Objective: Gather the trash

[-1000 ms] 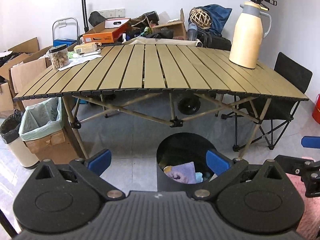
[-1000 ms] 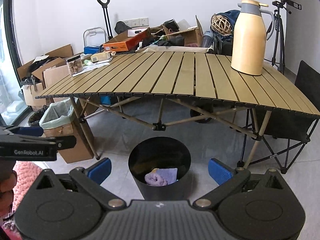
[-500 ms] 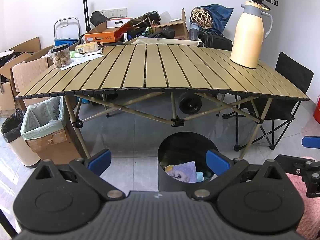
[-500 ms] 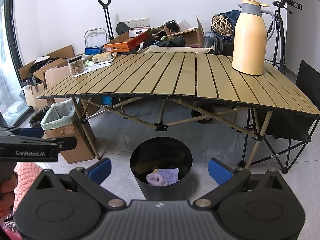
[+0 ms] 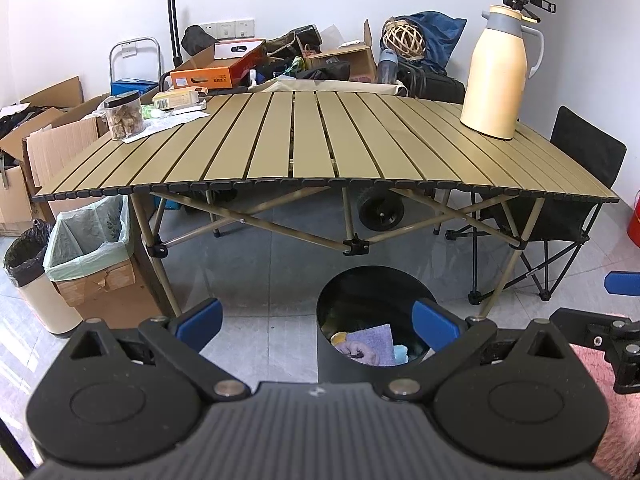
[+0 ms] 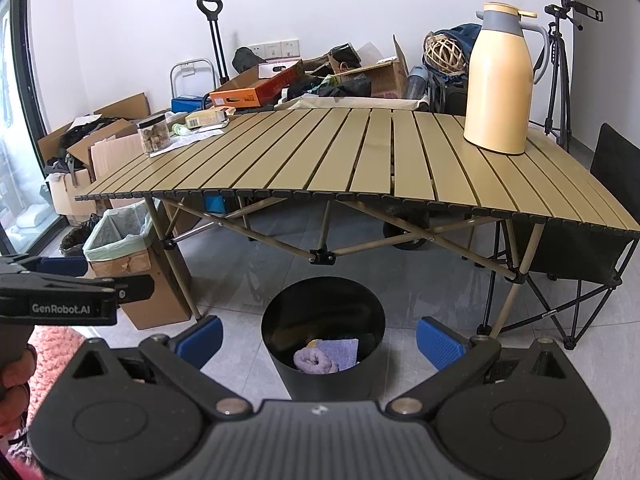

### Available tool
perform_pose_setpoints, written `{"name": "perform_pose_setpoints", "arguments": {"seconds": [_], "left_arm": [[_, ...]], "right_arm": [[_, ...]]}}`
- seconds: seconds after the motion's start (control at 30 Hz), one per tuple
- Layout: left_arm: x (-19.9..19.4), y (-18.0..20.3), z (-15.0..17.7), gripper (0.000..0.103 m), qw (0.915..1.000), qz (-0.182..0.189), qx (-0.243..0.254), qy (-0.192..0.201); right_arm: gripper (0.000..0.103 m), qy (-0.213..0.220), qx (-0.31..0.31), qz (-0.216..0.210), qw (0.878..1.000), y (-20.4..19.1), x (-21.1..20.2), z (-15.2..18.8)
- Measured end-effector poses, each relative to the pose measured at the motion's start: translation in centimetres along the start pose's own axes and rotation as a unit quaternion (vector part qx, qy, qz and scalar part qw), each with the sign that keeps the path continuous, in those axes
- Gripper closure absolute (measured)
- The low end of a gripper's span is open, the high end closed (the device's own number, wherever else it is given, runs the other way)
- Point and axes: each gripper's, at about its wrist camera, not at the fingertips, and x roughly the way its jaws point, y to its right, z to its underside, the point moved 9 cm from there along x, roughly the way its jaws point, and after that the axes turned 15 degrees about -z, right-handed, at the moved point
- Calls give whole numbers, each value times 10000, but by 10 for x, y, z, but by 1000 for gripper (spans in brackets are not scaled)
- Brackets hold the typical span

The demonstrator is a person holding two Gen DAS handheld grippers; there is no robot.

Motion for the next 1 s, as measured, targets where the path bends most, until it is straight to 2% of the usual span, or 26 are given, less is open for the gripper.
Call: {"name": "perform_pose_setpoints", "arguments": {"seconds": [1.0], "left_arm": [[-9, -1, -3, 0, 10000, 8, 13, 93]], "right_arm": [[0, 88, -6, 24, 10000, -1, -8, -2]]}}
